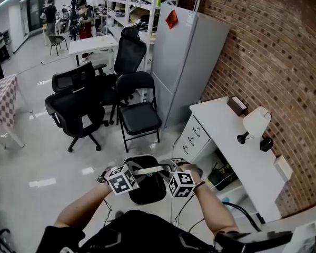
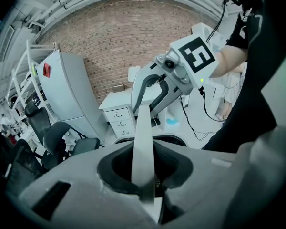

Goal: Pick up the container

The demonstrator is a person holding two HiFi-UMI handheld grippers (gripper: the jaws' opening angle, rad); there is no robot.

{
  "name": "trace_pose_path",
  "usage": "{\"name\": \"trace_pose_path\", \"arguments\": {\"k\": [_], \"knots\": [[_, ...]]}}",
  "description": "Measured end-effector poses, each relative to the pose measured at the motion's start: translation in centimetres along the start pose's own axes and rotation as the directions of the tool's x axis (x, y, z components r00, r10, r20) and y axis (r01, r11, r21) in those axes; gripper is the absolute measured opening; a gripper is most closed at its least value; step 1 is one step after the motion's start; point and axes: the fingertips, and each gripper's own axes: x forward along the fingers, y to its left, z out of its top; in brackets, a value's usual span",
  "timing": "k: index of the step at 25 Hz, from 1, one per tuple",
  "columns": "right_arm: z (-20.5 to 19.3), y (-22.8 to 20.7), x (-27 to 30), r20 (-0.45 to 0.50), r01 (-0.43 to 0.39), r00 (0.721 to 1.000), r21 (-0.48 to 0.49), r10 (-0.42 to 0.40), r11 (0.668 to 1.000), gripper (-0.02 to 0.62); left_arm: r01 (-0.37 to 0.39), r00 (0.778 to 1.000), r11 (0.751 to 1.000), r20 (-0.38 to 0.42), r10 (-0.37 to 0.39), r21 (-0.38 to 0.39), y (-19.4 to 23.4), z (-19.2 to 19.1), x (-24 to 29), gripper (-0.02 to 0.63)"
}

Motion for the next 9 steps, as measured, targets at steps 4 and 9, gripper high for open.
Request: {"name": "trace_pose_path", "arguments": {"k": [4,9], "knots": [[-0.12,-0.03,-0.05,0.000,0.000,1.000,-0.005,0.000,1.000,0.084,-0.003,1.000,1.000,-0.007,0.003,0.000,-0.06,0.08,-0.01,0.072],[-0.32,-0.22,-0.49,-0.005,0.001,1.000,-0.015,-0.002,1.000,0.083,-0.005,1.000,1.000,0.000,0.005,-0.006,-0.16,0.63,0.10,0.072]]}}
